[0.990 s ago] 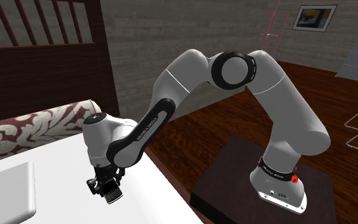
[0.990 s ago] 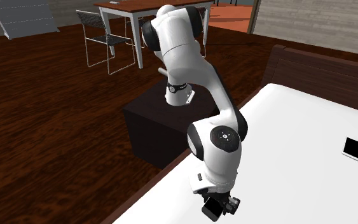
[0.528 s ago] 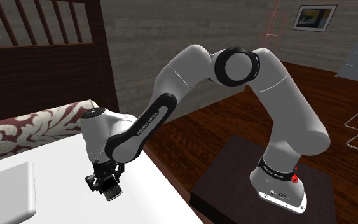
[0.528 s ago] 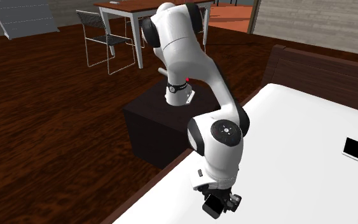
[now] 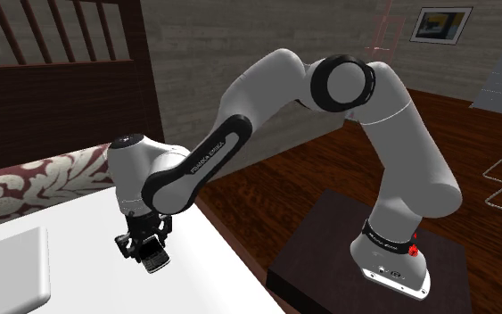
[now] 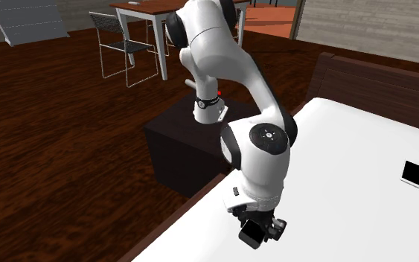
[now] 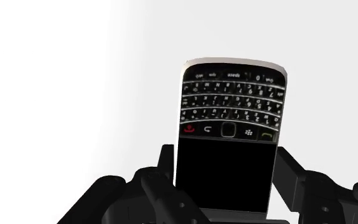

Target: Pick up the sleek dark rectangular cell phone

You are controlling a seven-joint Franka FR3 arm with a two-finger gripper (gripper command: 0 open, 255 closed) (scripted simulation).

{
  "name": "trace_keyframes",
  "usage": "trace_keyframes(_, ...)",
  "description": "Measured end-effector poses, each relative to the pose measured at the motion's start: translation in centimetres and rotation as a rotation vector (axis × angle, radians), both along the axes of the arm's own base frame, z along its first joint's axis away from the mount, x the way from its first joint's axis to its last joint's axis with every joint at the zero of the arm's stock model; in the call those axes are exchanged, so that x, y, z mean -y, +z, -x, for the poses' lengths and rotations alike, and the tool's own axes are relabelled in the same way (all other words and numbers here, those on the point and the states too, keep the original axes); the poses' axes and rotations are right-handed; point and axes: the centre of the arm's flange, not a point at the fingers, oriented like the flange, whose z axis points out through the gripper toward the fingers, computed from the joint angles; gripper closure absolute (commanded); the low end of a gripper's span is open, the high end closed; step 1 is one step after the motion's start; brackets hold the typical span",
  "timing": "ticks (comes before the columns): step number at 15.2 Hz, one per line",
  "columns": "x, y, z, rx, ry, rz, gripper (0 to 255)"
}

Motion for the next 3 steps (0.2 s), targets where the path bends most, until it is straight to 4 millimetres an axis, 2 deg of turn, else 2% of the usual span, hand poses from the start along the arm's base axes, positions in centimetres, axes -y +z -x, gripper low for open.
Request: trace_keyframes(3, 0.06, 1.33, 0.08, 0.0, 0.0, 0.0, 255)
